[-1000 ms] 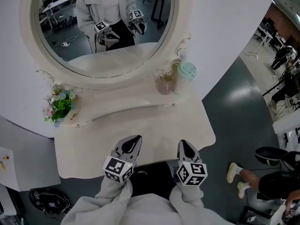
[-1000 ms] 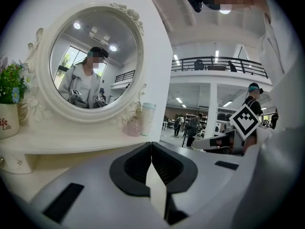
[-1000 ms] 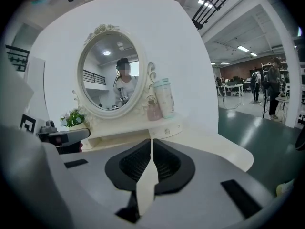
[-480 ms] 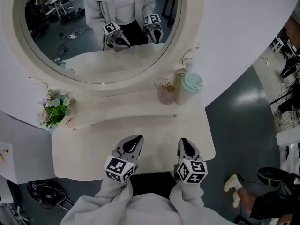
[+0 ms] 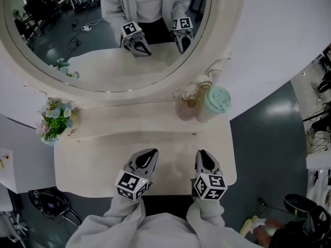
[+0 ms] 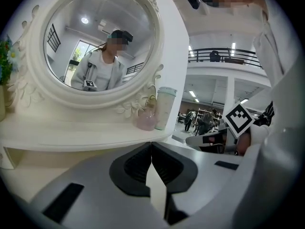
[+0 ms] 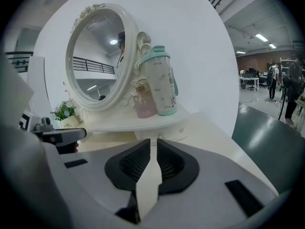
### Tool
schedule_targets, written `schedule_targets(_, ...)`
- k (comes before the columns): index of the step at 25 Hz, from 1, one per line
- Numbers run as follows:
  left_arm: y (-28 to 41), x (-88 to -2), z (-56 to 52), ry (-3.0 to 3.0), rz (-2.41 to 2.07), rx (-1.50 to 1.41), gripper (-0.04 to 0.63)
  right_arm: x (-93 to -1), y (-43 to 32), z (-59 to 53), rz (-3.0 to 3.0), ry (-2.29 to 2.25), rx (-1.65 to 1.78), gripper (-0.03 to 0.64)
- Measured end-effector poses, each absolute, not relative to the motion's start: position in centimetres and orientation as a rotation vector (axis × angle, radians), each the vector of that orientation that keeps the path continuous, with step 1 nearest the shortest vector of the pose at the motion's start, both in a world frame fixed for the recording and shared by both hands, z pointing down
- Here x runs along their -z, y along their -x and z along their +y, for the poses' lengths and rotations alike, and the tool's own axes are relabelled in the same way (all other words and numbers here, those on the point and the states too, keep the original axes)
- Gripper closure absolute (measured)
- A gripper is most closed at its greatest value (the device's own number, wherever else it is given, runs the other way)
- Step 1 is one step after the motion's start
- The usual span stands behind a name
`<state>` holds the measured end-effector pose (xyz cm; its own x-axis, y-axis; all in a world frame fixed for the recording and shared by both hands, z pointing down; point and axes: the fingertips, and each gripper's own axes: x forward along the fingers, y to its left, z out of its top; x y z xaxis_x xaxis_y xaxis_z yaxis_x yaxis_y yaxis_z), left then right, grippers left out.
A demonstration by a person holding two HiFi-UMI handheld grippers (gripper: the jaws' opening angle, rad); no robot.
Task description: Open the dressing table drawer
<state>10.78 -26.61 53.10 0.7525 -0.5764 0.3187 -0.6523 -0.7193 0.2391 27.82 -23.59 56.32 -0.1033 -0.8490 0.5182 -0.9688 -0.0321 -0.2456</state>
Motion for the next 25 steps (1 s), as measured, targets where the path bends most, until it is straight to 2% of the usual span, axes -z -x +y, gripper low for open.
schedule_targets(18, -10.9, -55.0, -27.2, -2.523, -1.057, -0.386, 0.578, -60.7, -28.5, -28.8, -2.004, -1.833, -0.837, 0.569)
schedule_targets(21, -10.7, -55.0, -27.2, -2.515, -1.075, -0.396, 0.578, -61.4, -28.2, -29.3, -2.008, -1.803, -0.841, 0.512)
schedule_targets(25, -10.4, -55.1, -26.9, -2.505, -1.087, -0.405, 0.578, -62.2, -27.9, -29.9, -1.993, -1.788, -0.827, 0.474)
